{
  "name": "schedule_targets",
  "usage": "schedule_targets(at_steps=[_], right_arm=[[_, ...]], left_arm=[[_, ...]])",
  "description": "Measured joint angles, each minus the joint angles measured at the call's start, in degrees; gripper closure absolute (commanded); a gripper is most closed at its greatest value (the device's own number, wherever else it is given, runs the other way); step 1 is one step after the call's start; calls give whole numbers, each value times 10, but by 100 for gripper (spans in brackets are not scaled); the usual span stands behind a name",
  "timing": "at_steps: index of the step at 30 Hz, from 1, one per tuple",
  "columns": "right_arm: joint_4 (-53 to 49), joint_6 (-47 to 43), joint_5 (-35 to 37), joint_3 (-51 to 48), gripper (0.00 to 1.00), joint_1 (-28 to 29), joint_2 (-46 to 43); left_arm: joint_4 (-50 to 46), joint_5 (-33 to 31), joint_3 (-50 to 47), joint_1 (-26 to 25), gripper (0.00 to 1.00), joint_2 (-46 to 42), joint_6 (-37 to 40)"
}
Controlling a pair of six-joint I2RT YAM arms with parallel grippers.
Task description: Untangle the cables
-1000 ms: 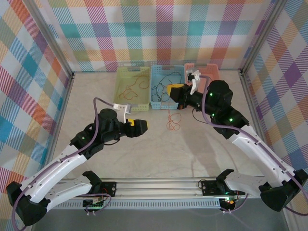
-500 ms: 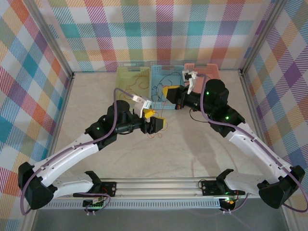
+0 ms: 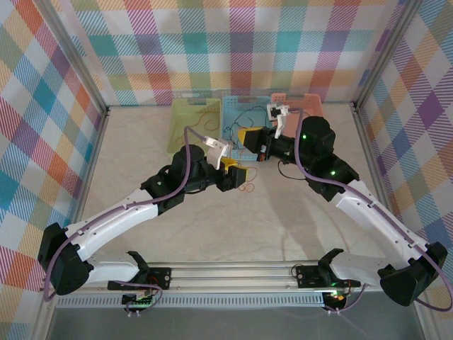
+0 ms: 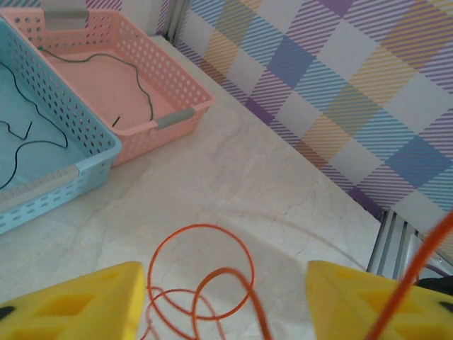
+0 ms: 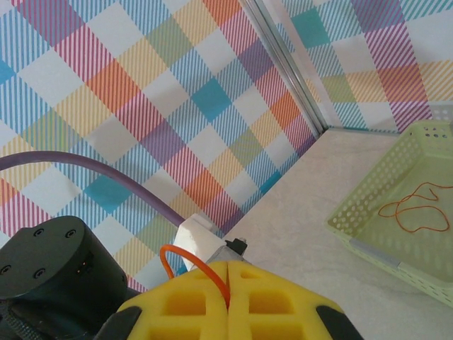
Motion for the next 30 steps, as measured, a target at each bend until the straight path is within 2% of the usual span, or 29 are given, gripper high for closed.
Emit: schedule_targets(at_steps=[8, 9, 13, 14, 17, 19, 22, 25, 30], right_arm=[[0, 0, 0, -4, 100, 0, 0], [0, 0, 0, -5, 100, 0, -1], [-3, -4, 3, -7, 98, 0, -5], [-5, -8, 6, -9, 90, 0, -6], [-6, -21, 21, -17, 55, 0, -14], [-7, -32, 35, -28, 42, 0, -22], [-8, -57, 58, -53, 28, -3, -35], [-3, -84, 85, -99, 22, -5, -57], [26, -120, 162, -231, 24, -7, -113]], left_arm=[[14, -2, 0, -2, 98, 2, -2], [14, -4, 0, -2, 100, 2, -3], [12, -21, 0, -3, 100, 0, -1], [10, -26, 0, -3, 100, -2, -1], [-2, -38, 0, -3, 100, -15, -2], [-13, -45, 0, -3, 100, -28, -4], [-27, -57, -3, -3, 100, -49, -11], [-52, -78, -4, -3, 100, -67, -17], [-95, -108, -4, 7, 100, -81, -30]])
